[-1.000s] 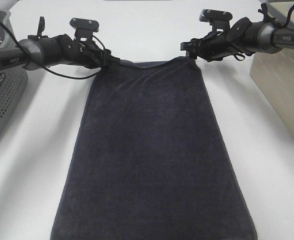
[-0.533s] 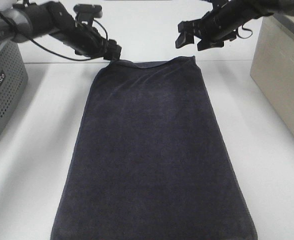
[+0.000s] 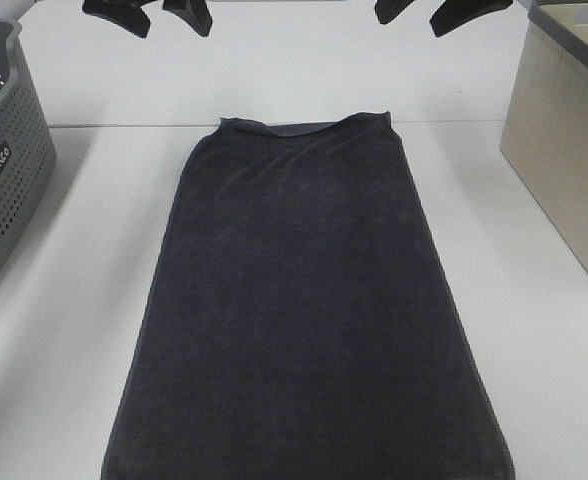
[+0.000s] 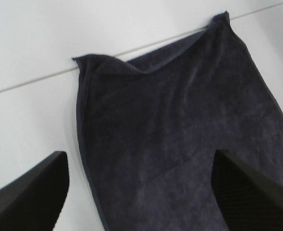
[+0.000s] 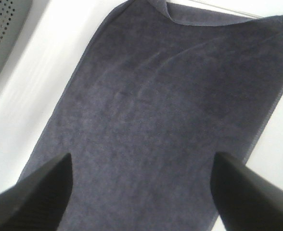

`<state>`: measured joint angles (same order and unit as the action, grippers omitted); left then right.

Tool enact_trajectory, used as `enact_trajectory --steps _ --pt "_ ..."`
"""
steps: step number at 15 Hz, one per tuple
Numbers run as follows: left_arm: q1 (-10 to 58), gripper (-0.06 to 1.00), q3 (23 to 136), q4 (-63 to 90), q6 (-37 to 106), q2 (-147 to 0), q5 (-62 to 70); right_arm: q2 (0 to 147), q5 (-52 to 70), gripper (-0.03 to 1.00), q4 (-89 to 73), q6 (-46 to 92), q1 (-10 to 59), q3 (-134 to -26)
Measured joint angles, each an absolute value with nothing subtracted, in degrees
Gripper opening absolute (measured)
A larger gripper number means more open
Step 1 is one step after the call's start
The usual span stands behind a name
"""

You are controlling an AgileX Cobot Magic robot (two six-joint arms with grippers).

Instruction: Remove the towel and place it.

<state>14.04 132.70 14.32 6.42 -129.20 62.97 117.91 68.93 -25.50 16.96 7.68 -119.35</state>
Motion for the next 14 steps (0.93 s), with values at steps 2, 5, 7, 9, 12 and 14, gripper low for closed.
enact_trajectory --steps 2,5,7,9,12,14 --pt "13.6 0.76 132.7 11.8 5.4 -126.5 66.5 115.0 69.4 0.77 -22.2 13.5 7.7 -119.3" --pt "6.9 0.76 132.7 5.5 0.0 -119.4 69.4 105.7 69.7 0.77 -10.2 3.3 7.6 -119.3" --pt "4.3 0.76 131.1 3.0 -1.8 -114.8 69.4 100.4 69.7 0.77 -10.6 2.2 7.6 -118.9" --pt "2.8 0.76 124.3 1.2 -2.3 -108.7 69.4 94.0 69.7 0.77 -13.3 2.0 7.6 -114.0" --pt "1.3 0.76 104.5 -1.7 -2.9 -94.7 69.4 81.0 69.7 0.77 -14.4 1.8 7.6 -99.1" --pt "1.3 0.76 95.5 -2.2 -3.8 -85.5 69.5 73.1 69.7 0.77 -14.8 1.7 7.6 -90.7"
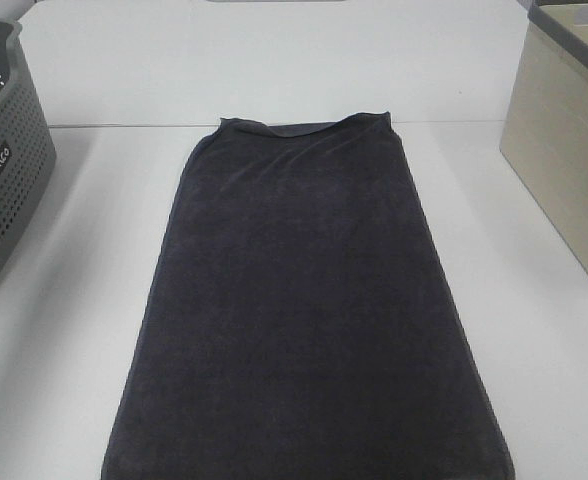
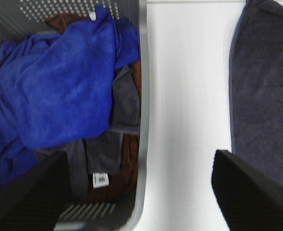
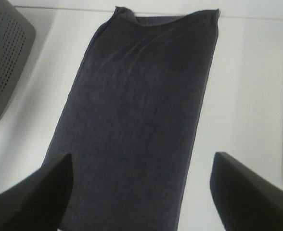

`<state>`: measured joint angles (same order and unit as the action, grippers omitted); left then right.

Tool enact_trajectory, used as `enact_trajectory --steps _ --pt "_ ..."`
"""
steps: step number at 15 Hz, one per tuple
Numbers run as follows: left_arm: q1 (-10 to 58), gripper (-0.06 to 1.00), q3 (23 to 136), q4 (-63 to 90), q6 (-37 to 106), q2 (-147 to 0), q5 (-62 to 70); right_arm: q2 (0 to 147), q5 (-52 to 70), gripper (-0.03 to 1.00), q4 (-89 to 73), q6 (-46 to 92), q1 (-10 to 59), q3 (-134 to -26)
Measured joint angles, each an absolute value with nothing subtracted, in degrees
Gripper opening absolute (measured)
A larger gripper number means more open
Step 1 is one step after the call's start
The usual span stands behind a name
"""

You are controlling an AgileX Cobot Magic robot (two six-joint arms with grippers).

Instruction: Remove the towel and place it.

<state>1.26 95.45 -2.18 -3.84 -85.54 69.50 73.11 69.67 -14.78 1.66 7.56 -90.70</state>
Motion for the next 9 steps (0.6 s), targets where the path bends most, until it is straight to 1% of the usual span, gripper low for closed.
enact_trajectory --steps 2,4,7,9 --pt "1.3 0.76 83.5 -2.6 -5.3 -72.4 69.3 62.5 69.8 0.77 -15.1 0.8 7.6 -79.5" --pt "1.3 0.76 74.8 -3.0 -5.5 -61.2 69.0 51.8 69.9 0.77 -15.2 0.6 7.6 -69.3" --pt "1.3 0.76 63.5 -4.2 -5.6 -47.1 68.9 37.6 69.9 0.77 -15.2 0.4 7.6 -57.6" --pt "1.3 0.76 56.9 -5.2 -4.8 -38.5 68.8 30.2 70.0 0.77 -14.4 0.4 7.6 -51.7"
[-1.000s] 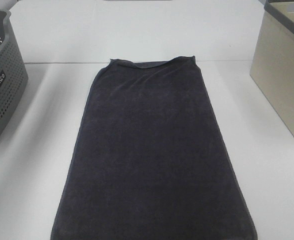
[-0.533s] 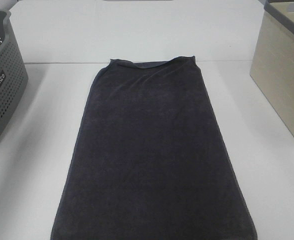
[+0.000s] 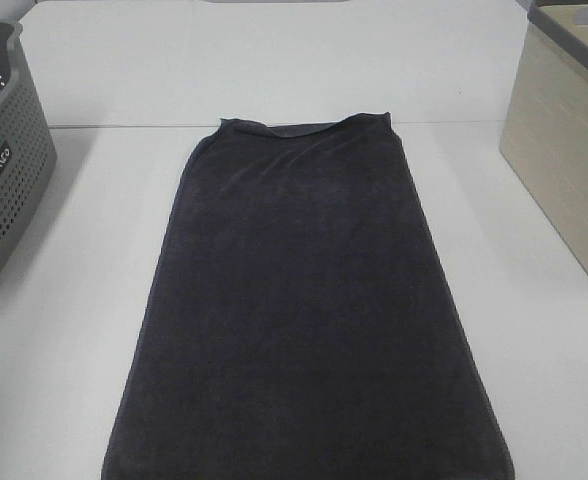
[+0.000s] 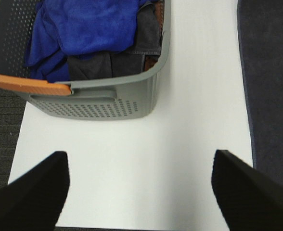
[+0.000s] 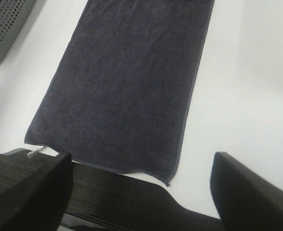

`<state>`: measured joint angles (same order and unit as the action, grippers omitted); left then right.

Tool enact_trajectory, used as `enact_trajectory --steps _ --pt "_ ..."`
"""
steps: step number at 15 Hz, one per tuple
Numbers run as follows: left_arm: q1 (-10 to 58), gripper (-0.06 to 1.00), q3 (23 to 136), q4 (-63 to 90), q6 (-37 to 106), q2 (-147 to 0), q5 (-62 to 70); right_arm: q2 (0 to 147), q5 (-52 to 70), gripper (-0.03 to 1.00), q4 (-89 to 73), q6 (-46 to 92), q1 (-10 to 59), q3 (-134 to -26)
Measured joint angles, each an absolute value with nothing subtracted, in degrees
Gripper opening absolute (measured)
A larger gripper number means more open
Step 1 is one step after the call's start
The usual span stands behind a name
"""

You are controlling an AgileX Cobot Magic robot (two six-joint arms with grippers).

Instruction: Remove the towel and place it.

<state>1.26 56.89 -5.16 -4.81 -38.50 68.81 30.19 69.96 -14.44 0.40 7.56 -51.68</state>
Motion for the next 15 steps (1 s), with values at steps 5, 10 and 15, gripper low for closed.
enact_trajectory --steps 5,10,15 --pt "1.3 0.76 39.5 -5.3 -4.5 -16.5 65.5 13.6 70.0 0.77 -8.5 0.4 7.6 -42.1" --pt "1.3 0.76 30.5 -4.4 -4.5 0.1 63.9 0.9 70.0 0.77 -6.8 1.3 7.6 -33.3" --pt "1.3 0.76 29.7 -2.1 -1.4 0.3 62.6 -0.2 63.8 0.77 -5.8 5.2 7.6 -26.7"
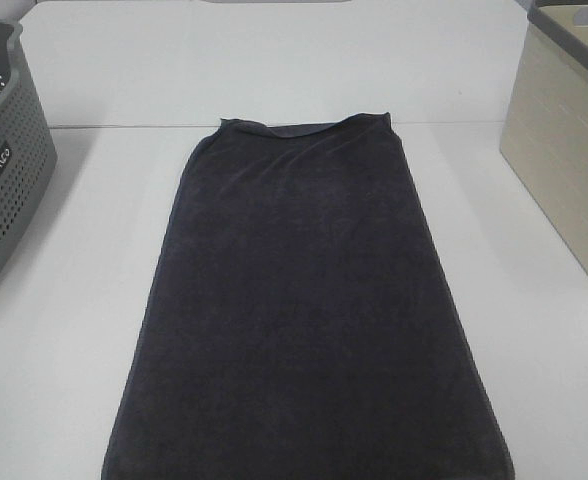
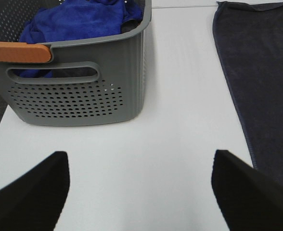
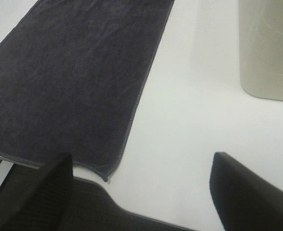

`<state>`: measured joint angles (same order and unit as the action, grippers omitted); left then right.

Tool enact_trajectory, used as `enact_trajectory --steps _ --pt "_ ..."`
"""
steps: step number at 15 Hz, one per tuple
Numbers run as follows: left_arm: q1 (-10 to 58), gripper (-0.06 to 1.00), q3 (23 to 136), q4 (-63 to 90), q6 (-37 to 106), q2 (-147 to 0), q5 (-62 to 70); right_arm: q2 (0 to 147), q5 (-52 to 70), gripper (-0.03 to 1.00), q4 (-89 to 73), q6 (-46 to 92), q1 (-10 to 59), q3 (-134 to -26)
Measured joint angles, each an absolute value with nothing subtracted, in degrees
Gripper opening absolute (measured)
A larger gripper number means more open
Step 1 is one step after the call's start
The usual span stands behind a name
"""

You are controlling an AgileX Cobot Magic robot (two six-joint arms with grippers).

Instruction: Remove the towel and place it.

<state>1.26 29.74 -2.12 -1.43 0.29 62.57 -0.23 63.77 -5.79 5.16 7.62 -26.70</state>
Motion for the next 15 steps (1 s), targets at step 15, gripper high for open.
enact_trajectory --steps 15 --pt "-0.7 0.76 29.7 0.9 -1.1 0.3 62.5 -0.2 63.8 0.77 -5.6 5.2 1.9 -26.3"
